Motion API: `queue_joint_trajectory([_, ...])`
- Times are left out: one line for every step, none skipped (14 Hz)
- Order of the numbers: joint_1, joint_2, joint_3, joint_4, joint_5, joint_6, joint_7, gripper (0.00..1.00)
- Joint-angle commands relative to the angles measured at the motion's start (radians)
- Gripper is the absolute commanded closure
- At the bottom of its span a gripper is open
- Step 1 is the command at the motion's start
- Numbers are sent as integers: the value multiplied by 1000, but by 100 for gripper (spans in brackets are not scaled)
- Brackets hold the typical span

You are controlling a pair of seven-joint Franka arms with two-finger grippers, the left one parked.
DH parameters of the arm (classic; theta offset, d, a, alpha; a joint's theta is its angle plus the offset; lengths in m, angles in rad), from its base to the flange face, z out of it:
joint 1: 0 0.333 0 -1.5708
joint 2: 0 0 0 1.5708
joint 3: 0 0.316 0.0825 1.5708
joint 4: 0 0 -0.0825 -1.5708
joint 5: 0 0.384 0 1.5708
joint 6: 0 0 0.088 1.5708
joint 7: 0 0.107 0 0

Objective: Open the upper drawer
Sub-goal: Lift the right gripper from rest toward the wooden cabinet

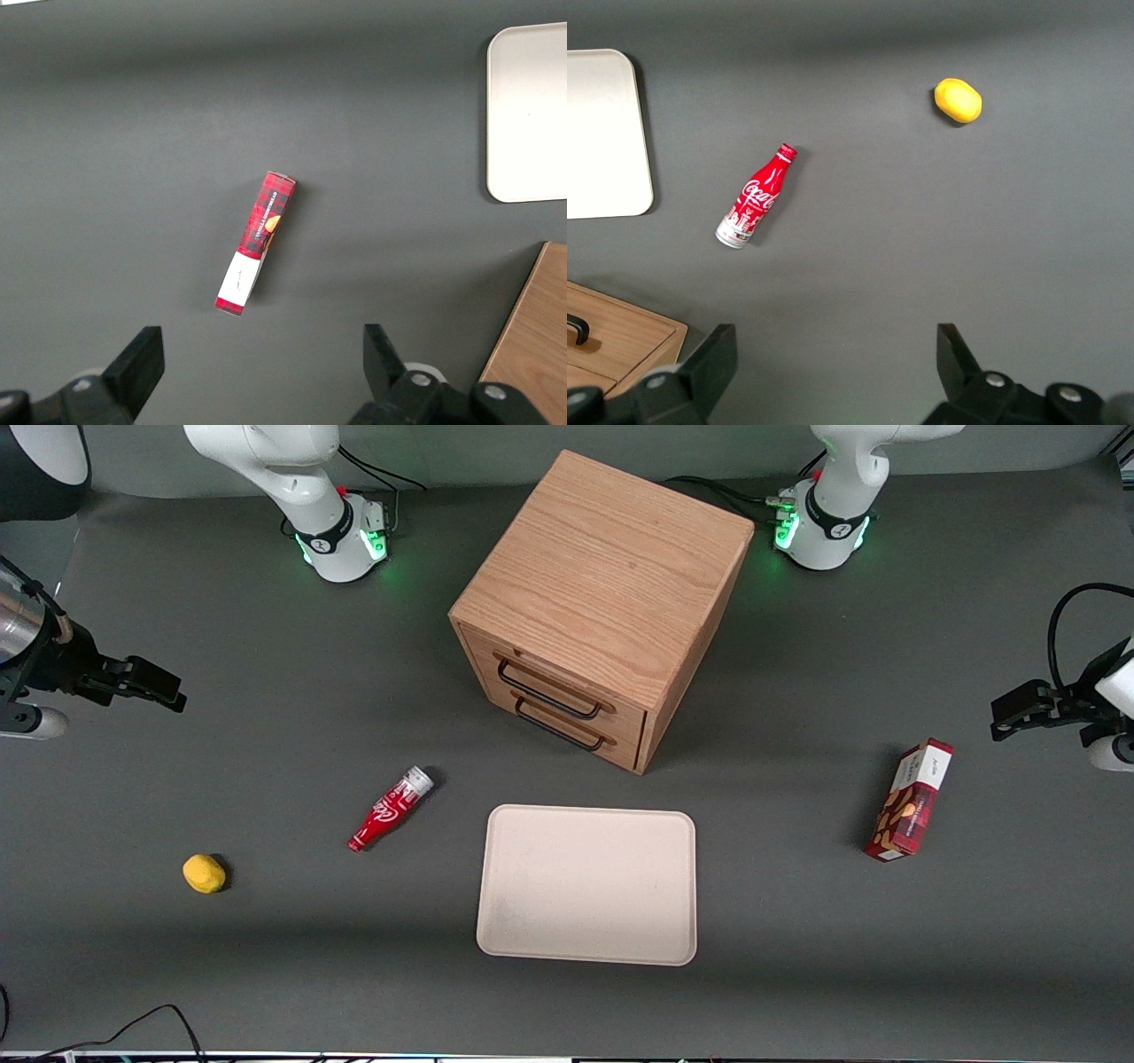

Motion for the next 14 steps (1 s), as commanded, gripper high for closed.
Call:
queue_joint_trajectory([17,13,-12,16,-2,0,26,0])
queue_joint_trajectory([17,14,-12,19,-2,0,26,0])
queue_joint_trajectory([19,19,-12,21,-2,0,9,0])
queue_joint_trajectory([22,28,-5,24,-8,5,-5,0])
queue_joint_trajectory([37,52,14,50,-8,14,-26,0])
queue_joint_trajectory([67,83,59,77,-6,14,-31,0])
queue_joint_trajectory([75,106,110,94,-5,14,-31,0])
queue_joint_trajectory([75,132,167,105,1,20,-28,0])
queue_joint_trajectory([75,163,232,123,6,40,-27,0])
queue_joint_trajectory([77,200,300,151,-2,62,-36,0])
queue_joint_trajectory([81,233,364,172,-16,80,-48,0])
queue_joint_trajectory([83,264,421,182,-40,102,-54,0])
queue_joint_trajectory([91,295,481,180,-60,137,-56,0])
queue_joint_trajectory([94,328,536,180,-65,172,-54,0])
